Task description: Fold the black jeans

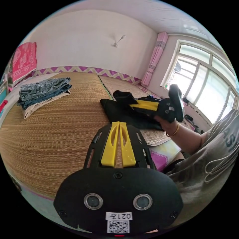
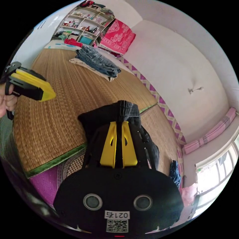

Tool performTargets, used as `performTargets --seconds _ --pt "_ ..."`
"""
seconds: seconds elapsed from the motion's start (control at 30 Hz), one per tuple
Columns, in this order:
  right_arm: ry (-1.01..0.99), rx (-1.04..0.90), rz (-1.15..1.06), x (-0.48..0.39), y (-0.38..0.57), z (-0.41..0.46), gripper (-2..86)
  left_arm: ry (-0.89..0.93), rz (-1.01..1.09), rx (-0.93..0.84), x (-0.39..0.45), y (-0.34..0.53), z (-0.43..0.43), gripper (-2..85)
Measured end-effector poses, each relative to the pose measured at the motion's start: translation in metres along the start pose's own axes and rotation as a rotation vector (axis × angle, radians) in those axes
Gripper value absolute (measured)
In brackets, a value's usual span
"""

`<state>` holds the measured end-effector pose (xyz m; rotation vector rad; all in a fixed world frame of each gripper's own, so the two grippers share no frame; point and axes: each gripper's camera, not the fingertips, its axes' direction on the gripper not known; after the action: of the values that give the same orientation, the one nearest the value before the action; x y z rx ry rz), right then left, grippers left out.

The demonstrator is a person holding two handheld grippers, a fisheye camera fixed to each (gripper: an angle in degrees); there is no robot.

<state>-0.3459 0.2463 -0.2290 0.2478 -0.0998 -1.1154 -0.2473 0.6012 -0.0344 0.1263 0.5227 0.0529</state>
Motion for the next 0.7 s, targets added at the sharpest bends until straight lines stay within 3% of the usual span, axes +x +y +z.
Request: performTargets --seconds 0.13,0.27,0.5,0.57,0.63,0.7 --pt "-0.073 -0.058 -0.13 -0.034 -0.008 0.048 2.2 0.015 -0.029 0.014 -0.014 0.0 0.02 -0.9" --pt "-0.059 -0.045 -0.108 -0.02 0.001 0.052 2.9 0.053 -0.056 -0.019 -0.026 -0.002 0.05 -0.9" --pt "-0.594 -0.049 0.097 0.095 0.056 0.042 5.6 0.153 0.063 0.085 -0.021 -0.07 0.097 0.0" --pt "-0.573 0.001 0.221 0.132 0.094 0.029 5.8 0.176 0.077 0.027 -0.023 -0.095 0.132 0.0" --pt "-0.407 0.013 0.363 0.171 0.153 0.02 6.4 0.173 0.065 -0.067 -0.034 -0.112 0.177 -0.2" --pt "-0.293 -0.02 0.439 0.192 0.199 0.024 6.6 0.002 0.034 -0.258 -0.061 -0.113 0.243 -0.7"
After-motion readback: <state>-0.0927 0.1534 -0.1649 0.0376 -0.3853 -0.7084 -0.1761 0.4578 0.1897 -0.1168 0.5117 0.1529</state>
